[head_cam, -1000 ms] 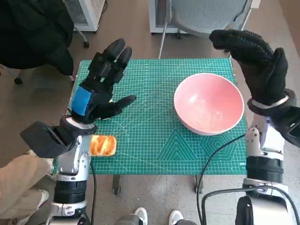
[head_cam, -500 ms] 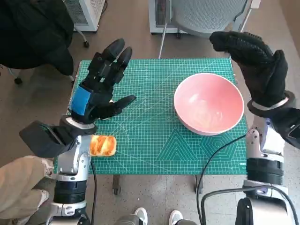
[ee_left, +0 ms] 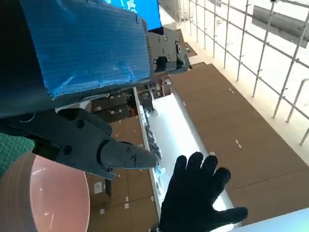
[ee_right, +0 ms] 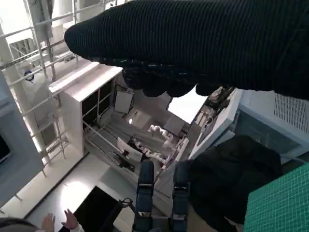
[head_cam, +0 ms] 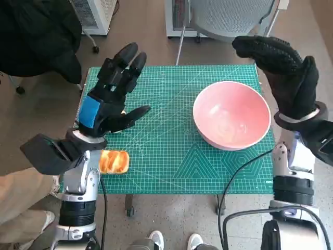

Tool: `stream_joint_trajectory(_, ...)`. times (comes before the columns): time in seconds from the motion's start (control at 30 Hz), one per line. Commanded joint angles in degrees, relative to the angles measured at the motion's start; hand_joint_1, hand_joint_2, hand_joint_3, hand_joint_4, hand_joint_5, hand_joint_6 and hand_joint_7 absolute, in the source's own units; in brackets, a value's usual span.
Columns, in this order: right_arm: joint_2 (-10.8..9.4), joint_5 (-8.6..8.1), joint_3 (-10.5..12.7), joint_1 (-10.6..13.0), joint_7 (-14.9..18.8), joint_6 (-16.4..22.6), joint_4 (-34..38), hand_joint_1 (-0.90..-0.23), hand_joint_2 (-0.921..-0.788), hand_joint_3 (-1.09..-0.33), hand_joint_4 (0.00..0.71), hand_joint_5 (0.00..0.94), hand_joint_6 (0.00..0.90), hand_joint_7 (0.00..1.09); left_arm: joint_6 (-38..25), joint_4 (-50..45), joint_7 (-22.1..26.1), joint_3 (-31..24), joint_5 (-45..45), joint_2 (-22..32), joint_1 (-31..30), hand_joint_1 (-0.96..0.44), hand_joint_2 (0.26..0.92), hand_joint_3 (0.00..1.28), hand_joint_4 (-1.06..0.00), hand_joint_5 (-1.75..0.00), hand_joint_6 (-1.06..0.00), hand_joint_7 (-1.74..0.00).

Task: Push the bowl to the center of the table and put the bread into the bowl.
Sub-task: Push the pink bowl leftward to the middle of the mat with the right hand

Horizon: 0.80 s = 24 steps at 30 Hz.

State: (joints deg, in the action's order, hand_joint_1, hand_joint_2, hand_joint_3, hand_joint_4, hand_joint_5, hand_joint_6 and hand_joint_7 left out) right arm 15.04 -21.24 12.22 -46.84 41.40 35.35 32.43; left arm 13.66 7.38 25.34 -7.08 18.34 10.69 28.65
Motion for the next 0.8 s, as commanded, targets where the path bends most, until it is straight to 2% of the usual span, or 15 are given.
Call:
stream_joint_trajectory(0.03, -0.13, 0.02, 0.01, 0.95, -0.21, 0.02, 1.21, -0.728, -0.921, -0.862, 0.226, 0.000, 0.290, 0.00, -0.51, -1.10, 0.15, -0.34, 0.48, 0.45, 0.07, -0.34, 0.921, 0.18, -0.09, 0.00, -0.01, -0.40)
stream_joint_trajectory(0.17, 1.11, -0.40, 1.33, -0.71, 0.65, 1.15, 5.81, -0.729, -0.921, -0.863, 0.224, 0.000, 0.288, 0.00, -0.74, -1.20, 0.06, -0.42, 0.51, 0.47, 0.05, -0.34, 0.921, 0.18, -0.09, 0.00, -0.01, -0.40)
stream_joint_trajectory(0.37, 3.50, -0.53, 4.72, -5.91, 0.97, 4.43, 20.25, -0.720, -0.921, -0.858, 0.218, 0.000, 0.283, 0.00, -0.89, -1.51, -0.26, -0.36, 0.27, 0.31, -0.11, -0.34, 0.921, 0.18, -0.09, 0.00, -0.01, -0.41)
stream_joint_trajectory(0.47, 4.26, 0.22, 6.00, -7.86, -0.94, 5.58, 26.43, -0.714, -0.921, -0.863, 0.213, 0.000, 0.282, 0.00, -1.02, -1.83, -0.37, -0.38, 0.24, 0.31, -0.29, -0.33, 0.921, 0.18, -0.09, 0.00, -0.01, -0.41)
stream_joint_trajectory(0.57, 4.79, 1.56, 6.82, -9.25, -4.76, 5.89, 31.67, -0.705, -0.921, -0.881, 0.210, 0.000, 0.286, 0.00, -1.27, -2.23, -0.52, -0.45, 0.27, 0.33, -0.53, -0.33, 0.921, 0.18, -0.09, 0.00, 0.00, -0.41)
stream_joint_trajectory(0.8, 5.56, 4.76, 7.21, -10.73, -13.75, 3.04, 39.15, -0.711, -0.921, -0.909, 0.208, 0.000, 0.303, 0.01, -1.64, -3.37, -0.97, -0.44, 0.03, 0.39, -1.24, -0.33, 0.921, 0.18, -0.09, 0.00, 0.00, -0.41)
